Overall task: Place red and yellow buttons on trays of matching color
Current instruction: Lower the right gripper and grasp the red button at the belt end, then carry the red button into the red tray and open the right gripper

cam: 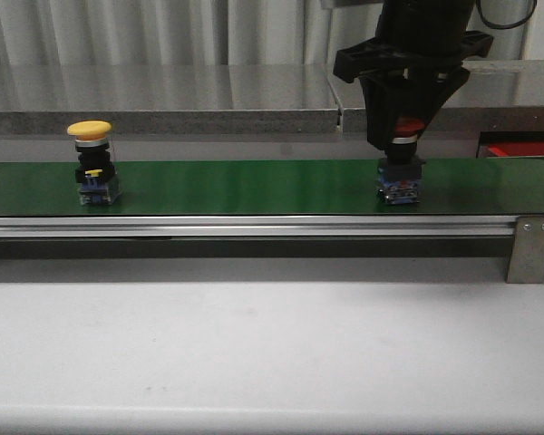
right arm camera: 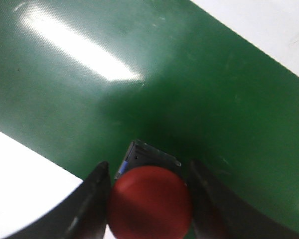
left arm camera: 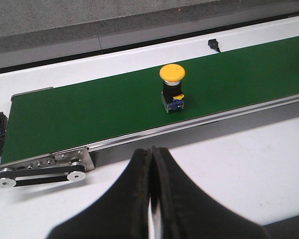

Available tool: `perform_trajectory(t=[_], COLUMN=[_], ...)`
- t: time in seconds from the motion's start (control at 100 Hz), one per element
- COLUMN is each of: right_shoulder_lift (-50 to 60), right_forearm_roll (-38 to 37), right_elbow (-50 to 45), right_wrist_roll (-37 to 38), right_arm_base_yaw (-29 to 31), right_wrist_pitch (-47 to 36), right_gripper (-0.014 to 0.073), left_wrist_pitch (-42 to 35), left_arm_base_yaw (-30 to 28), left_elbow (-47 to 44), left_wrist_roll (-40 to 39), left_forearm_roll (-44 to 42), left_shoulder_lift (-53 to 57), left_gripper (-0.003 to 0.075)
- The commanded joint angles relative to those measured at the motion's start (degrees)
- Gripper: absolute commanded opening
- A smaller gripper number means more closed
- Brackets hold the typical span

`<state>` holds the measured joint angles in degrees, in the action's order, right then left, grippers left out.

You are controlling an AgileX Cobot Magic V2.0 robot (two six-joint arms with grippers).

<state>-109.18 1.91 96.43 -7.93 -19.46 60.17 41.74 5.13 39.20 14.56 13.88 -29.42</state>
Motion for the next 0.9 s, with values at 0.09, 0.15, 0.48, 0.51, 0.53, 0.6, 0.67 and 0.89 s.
perform_trajectory(t=[0.09,0.15,0.48,0.51,0.53,0.6,0.67,0.89], right_shoulder_lift=[5.71,7.48,13.3,13.3,13.3,13.23,13.09,9.63], right_forearm_roll=[-2.38,-2.99,-3.14,-3.14,-3.14,-3.14,-3.14,-1.26], right_elbow=[1.78,1.78,1.78,1.78,1.78,1.78,1.78,1.78], right_wrist_roll=[-0.38,-0.26,-0.2,-0.2,-0.12,0.24,0.4,0.67], right_arm_base_yaw=[0.57,1.38,15.72,17.47,18.14,21.28,24.2,30.69], right_wrist_pitch=[-3.54,-4.41,-4.6,-4.46,-4.47,-4.8,-5.44,-6.27], right_gripper=[0.0099,0.0099,0.0099,0.0099,0.0099,0.0099,0.0099,0.0099], left_wrist_pitch=[-3.76,-3.76,-3.76,-3.76,-3.76,-3.76,-3.76,-3.76], left_arm_base_yaw=[0.56,0.56,0.56,0.56,0.56,0.56,0.56,0.56], left_elbow=[1.49,1.49,1.49,1.49,1.49,1.49,1.49,1.49], left_wrist_roll=[-0.61,-0.61,-0.61,-0.61,-0.61,-0.61,-0.61,-0.61], left_forearm_roll=[1.15,1.15,1.15,1.15,1.15,1.15,1.15,1.15], left_shoulder_lift=[-0.1,-0.1,-0.1,-0.1,-0.1,-0.1,-0.1,-0.1], left_gripper=[-0.002,-0.002,-0.002,-0.002,-0.002,-0.002,-0.002,-0.002])
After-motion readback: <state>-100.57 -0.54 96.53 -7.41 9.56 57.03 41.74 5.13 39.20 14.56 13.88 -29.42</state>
